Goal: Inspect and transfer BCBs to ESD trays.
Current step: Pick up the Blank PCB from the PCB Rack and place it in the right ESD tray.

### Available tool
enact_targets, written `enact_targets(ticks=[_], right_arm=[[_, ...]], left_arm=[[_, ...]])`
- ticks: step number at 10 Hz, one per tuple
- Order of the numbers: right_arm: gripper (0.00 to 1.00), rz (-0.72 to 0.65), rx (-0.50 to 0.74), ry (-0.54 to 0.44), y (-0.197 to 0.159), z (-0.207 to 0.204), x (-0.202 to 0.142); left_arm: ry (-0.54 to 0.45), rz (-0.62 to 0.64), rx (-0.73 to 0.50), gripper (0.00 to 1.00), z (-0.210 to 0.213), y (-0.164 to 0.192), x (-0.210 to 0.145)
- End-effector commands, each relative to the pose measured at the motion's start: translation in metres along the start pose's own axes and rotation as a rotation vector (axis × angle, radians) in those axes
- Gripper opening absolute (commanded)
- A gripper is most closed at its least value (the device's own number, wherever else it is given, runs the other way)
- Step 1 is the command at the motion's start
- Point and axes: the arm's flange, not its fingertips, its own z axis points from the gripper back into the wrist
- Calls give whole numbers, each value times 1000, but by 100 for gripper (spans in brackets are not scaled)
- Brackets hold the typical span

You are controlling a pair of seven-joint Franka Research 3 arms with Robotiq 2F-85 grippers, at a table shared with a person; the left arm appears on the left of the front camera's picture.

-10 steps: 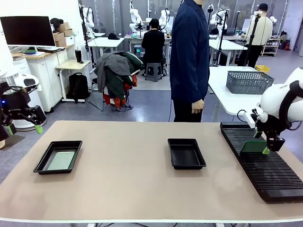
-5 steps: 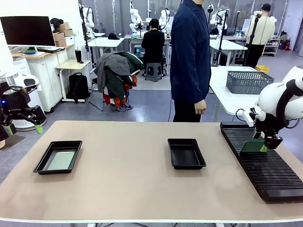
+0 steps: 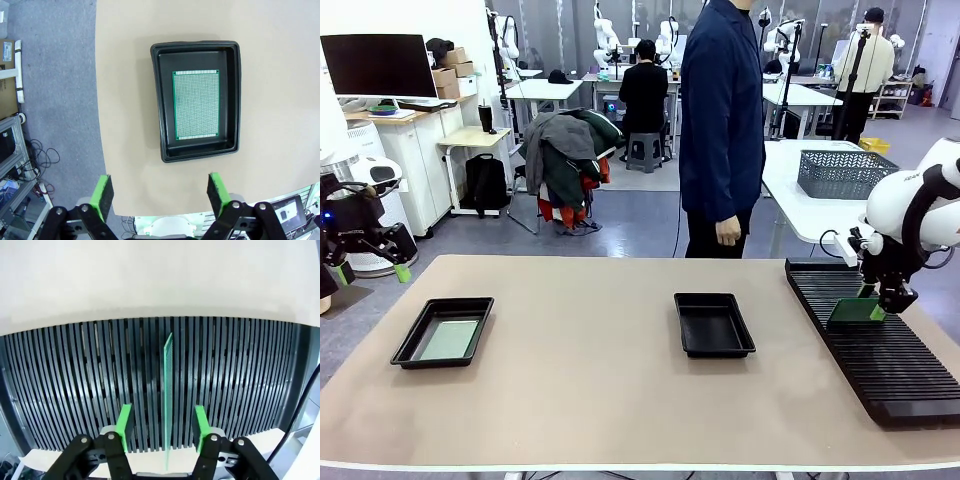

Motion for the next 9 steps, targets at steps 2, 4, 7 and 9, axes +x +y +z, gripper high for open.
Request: enact_targets(ticks=[2, 4, 7, 9], right_arm=[[57, 25, 15, -13, -5, -3, -6], [51, 23, 18, -13, -4, -3, -6], [38, 20, 13, -19, -3, -4, -6], [31, 20, 12, -21, -3, -4, -7]], left_arm=[[-7, 5, -8, 100, -3, -1, -1], [-7, 5, -8, 100, -3, -1, -1], [-7, 5, -8, 100, -3, -1, -1], [-7, 5, -8, 100, -3, -1, -1]])
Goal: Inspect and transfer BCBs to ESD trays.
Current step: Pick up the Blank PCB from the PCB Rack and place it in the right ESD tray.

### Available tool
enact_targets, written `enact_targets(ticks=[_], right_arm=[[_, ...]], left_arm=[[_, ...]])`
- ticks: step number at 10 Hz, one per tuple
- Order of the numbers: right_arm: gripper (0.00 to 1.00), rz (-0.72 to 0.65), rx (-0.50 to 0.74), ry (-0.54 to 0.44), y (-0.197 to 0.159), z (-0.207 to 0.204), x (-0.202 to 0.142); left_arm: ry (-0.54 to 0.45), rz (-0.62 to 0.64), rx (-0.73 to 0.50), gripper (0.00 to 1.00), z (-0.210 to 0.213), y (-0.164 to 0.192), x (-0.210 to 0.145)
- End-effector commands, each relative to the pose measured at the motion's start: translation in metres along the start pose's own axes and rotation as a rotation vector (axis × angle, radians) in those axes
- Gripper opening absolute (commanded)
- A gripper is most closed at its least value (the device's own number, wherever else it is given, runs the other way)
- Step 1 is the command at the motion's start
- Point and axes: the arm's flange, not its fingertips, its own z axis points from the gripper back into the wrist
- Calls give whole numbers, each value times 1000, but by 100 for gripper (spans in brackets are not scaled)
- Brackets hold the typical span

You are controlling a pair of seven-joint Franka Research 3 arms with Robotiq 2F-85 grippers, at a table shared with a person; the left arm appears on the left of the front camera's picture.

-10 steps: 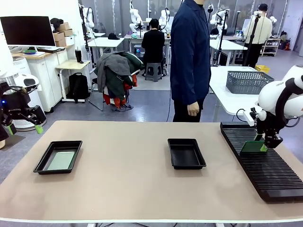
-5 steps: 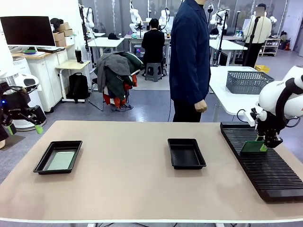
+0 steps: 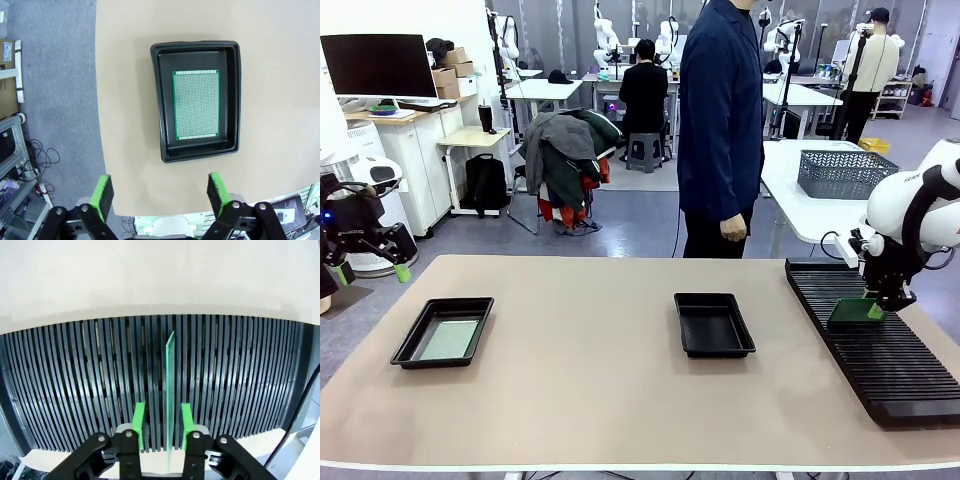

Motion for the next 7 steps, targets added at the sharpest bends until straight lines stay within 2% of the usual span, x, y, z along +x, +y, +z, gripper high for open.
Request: enact_targets(ticks=[1, 2, 3, 4, 5, 6, 7], right_arm=[[32, 22, 5, -21, -3, -1, -6], [25, 21, 4, -22, -4, -2, -6], [25, 20, 6, -21, -4, -2, -6], [18, 20, 8, -19, -3, -2, -5], [19, 17, 9, -19, -3, -1, -4], [12, 19, 11, -20, -2, 0, -3], [13, 21, 10, -22, -1, 1, -3]], left_arm=[[-7, 5, -8, 100, -3, -1, -1], [-7, 5, -8, 100, -3, -1, -1], [-7, 5, -8, 100, -3, -1, -1], [-7, 5, -8, 100, -3, -1, -1], [-7, 5, -8, 100, -3, -1, -1], [-7, 5, -8, 100, -3, -1, -1], [-7, 5, -8, 100, -3, -1, -1]])
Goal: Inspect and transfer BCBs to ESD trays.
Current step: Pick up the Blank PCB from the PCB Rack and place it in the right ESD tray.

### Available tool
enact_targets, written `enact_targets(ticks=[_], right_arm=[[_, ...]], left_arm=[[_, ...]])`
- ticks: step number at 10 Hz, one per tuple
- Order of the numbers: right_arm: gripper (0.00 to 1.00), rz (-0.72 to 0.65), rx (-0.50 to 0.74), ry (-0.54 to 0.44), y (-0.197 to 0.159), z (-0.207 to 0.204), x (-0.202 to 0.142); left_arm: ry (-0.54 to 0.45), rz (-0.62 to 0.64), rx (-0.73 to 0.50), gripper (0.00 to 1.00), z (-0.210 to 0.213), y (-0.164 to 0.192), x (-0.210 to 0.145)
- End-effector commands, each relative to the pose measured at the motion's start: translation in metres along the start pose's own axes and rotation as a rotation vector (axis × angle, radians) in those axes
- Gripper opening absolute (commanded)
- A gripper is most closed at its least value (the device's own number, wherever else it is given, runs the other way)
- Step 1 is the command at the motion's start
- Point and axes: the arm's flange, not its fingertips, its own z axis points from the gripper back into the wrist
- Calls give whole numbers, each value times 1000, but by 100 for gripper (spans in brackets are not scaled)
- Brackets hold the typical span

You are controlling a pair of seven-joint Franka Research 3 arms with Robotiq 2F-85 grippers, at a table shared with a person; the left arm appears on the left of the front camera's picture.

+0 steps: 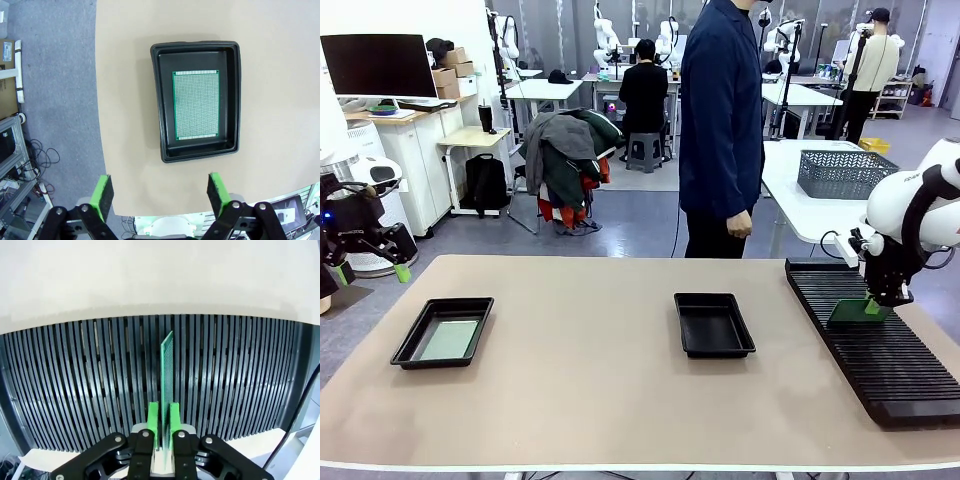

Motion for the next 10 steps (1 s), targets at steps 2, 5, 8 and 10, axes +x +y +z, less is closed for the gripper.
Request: enact_targets(ticks=[2, 5, 8, 10], right_arm=[[6, 18, 18, -18, -1, 1, -3], [0, 17, 23, -17, -2, 1, -4], [0, 17, 4, -34, 0, 12, -4], [0, 1, -28, -26, 10, 48, -3]], left_arm=[[-7, 5, -8, 100, -3, -1, -1], [-7, 5, -8, 100, -3, -1, -1], [-7, 5, -8, 100, -3, -1, -1], [-7, 5, -8, 100, -3, -1, -1]])
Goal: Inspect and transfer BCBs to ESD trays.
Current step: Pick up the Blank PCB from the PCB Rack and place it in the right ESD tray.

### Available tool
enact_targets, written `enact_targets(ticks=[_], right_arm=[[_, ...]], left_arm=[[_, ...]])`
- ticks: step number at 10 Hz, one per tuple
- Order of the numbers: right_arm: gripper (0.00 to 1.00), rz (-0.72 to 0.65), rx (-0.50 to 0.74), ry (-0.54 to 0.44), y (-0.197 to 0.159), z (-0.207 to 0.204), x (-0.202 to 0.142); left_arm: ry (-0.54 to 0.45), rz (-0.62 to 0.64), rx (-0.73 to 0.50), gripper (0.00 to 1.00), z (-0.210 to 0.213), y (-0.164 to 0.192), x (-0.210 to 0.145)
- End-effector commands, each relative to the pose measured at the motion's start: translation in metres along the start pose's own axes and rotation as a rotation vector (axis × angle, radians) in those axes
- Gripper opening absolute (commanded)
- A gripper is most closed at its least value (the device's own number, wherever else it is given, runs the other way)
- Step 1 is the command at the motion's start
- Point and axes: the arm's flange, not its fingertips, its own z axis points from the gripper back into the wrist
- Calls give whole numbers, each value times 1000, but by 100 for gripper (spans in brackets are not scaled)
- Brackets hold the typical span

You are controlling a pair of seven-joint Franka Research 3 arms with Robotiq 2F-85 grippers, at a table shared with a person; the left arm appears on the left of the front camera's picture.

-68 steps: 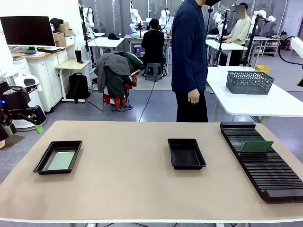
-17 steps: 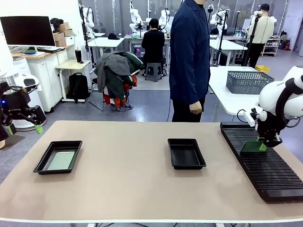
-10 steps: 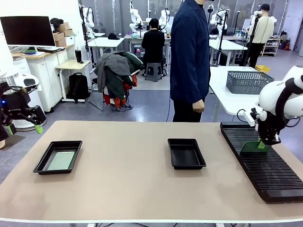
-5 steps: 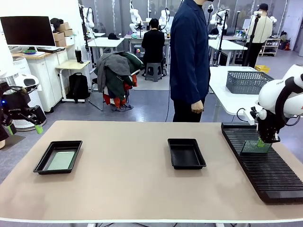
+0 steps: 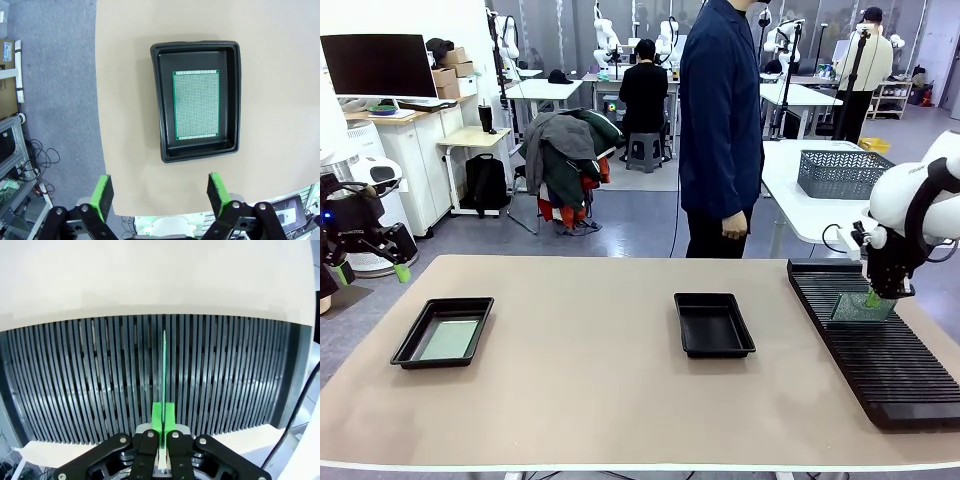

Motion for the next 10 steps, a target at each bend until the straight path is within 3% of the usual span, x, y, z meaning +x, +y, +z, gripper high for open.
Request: enact_targets(ticks=[1, 6, 10], right_arm=[[0, 11, -32, -14, 18, 50, 1], [0, -39, -19, 6, 70, 192, 21], [0, -70, -26, 21, 85, 229, 21]], left_arm=[[-7, 5, -8, 100, -3, -1, -1], [-7, 5, -8, 100, -3, -1, -1], [-7, 5, -8, 100, -3, -1, -1]])
